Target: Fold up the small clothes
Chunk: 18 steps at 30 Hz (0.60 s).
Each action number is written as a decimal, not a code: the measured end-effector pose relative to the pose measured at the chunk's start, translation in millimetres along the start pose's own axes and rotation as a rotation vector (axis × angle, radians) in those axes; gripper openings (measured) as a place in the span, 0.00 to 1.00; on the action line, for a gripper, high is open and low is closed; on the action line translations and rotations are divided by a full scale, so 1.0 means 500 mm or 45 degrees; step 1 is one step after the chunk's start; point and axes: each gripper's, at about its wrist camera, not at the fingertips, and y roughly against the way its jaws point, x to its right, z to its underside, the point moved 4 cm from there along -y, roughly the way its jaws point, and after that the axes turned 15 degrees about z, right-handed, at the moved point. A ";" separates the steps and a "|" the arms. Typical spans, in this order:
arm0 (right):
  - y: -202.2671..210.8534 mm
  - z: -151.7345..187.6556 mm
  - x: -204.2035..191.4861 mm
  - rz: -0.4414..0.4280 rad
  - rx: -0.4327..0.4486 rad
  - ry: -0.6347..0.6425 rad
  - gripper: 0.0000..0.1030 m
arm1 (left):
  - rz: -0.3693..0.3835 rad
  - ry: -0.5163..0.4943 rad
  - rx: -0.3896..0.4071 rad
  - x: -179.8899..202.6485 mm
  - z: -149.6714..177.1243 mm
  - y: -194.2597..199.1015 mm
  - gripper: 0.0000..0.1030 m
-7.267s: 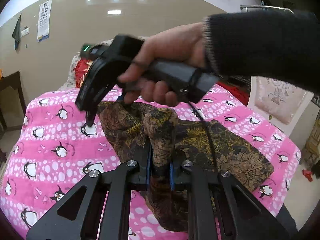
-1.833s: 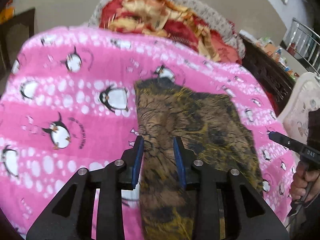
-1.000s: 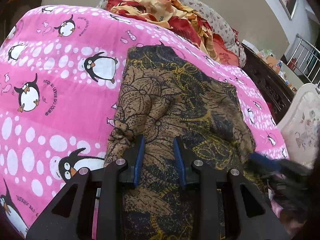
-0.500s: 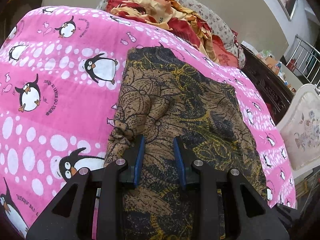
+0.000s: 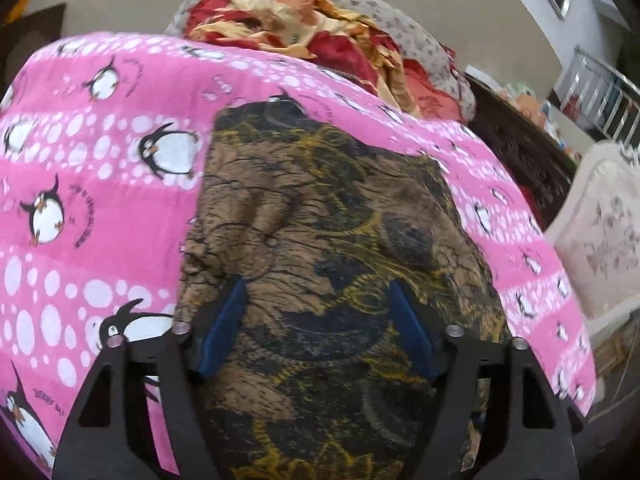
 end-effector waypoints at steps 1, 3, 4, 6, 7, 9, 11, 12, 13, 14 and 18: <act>0.001 0.001 0.003 0.006 -0.006 0.003 1.00 | -0.014 -0.009 -0.014 0.005 0.002 -0.002 0.72; -0.001 0.001 0.010 -0.002 -0.002 -0.016 1.00 | -0.018 0.002 -0.038 0.008 -0.001 -0.001 0.72; -0.003 0.004 0.013 -0.003 0.016 -0.032 1.00 | -0.010 0.025 -0.055 0.005 -0.003 -0.001 0.72; -0.001 0.008 0.014 -0.006 0.026 -0.037 1.00 | 0.021 0.088 -0.096 -0.005 -0.013 -0.001 0.72; 0.004 0.009 0.015 -0.010 0.023 -0.039 1.00 | 0.016 0.102 -0.119 -0.009 -0.017 -0.004 0.72; 0.002 0.008 0.020 -0.039 0.014 -0.052 1.00 | -0.021 0.081 -0.158 -0.003 -0.015 -0.012 0.72; 0.003 0.006 0.027 -0.071 0.001 -0.062 1.00 | -0.095 0.029 -0.191 0.015 -0.007 -0.015 0.72; 0.003 0.006 0.031 -0.089 -0.010 -0.067 1.00 | -0.125 0.018 -0.207 0.023 -0.003 -0.013 0.72; 0.002 0.006 0.034 -0.108 -0.026 -0.061 1.00 | -0.153 0.026 -0.223 0.032 0.001 -0.008 0.72; 0.006 0.005 0.041 -0.136 -0.048 -0.056 1.00 | -0.177 0.043 -0.244 0.037 0.003 0.001 0.72; 0.048 0.017 0.117 -0.212 -0.117 -0.258 0.95 | -0.271 0.070 -0.251 0.071 0.009 0.075 0.72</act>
